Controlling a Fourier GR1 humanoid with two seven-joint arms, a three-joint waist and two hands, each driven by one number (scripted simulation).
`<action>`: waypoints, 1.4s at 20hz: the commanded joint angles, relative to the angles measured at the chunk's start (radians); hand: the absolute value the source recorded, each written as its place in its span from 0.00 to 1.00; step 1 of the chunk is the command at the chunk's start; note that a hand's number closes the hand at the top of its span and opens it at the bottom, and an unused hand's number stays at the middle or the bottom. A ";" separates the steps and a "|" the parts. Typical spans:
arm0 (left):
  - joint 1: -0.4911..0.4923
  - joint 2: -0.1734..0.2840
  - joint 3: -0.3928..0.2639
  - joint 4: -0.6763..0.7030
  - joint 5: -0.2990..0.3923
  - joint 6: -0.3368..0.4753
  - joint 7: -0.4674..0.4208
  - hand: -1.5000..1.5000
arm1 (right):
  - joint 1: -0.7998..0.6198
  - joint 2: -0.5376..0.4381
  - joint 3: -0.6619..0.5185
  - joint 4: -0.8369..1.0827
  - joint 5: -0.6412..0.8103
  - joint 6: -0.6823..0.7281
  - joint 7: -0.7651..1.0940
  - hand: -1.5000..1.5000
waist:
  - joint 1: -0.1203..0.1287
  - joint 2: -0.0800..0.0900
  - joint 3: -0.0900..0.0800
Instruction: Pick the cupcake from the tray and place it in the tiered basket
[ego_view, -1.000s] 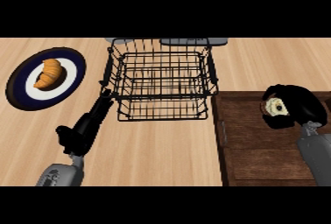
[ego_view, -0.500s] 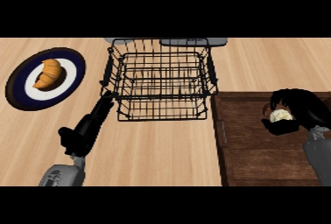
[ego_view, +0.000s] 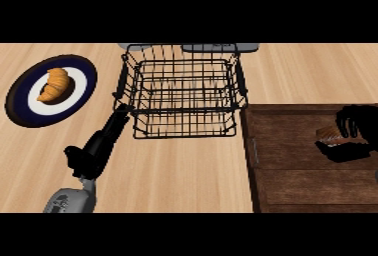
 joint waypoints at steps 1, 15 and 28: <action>0.037 -0.006 -0.001 -0.006 -0.001 0.001 -0.021 0.50 | 0.020 0.062 -0.086 -0.118 -0.163 0.048 -0.009 1.00 | -0.012 -0.003 0.002; -0.015 -0.014 0.014 0.033 -0.009 -0.010 -0.018 0.50 | -0.405 0.150 -0.128 -0.433 -0.486 0.276 0.493 1.00 | 0.008 0.003 0.001; 0.038 -0.025 -0.020 -0.018 -0.049 -0.002 0.006 0.50 | -0.871 0.394 0.049 -0.079 -0.376 0.077 0.772 1.00 | 0.022 0.005 0.002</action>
